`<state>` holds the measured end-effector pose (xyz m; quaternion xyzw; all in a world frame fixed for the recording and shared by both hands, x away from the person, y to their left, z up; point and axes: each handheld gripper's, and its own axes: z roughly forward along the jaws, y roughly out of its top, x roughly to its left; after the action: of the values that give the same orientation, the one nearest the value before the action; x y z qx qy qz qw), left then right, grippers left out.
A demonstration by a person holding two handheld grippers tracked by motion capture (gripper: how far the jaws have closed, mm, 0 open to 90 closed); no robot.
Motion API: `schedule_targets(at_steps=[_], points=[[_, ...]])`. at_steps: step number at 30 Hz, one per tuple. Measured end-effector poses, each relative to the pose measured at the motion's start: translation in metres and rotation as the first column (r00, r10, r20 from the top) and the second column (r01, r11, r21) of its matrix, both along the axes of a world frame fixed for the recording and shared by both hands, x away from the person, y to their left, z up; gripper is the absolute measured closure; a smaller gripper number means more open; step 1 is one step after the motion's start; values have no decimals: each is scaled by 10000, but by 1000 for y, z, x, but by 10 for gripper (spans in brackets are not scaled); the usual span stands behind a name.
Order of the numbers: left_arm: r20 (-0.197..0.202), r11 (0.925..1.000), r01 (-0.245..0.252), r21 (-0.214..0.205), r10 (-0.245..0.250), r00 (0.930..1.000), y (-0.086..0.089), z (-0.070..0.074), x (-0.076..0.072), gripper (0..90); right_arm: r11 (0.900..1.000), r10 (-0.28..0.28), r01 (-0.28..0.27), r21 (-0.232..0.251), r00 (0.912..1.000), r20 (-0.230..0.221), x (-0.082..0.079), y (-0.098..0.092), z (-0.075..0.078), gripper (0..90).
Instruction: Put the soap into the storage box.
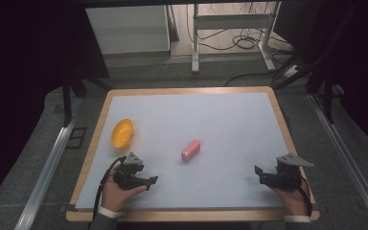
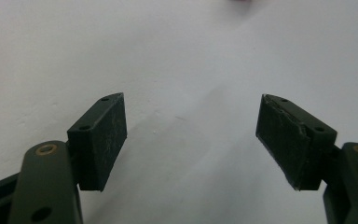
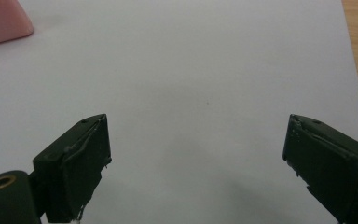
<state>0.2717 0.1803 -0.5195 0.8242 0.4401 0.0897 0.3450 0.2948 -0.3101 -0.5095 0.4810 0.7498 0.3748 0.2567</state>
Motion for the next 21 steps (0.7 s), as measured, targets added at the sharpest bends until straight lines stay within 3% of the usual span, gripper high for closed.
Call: schedule_targets(at_steps=[21], points=[[-153,9995,96,-308,-100,9998,7,9,1,258,9996,28,-27,-272,10000,31,-3,5,3,73]])
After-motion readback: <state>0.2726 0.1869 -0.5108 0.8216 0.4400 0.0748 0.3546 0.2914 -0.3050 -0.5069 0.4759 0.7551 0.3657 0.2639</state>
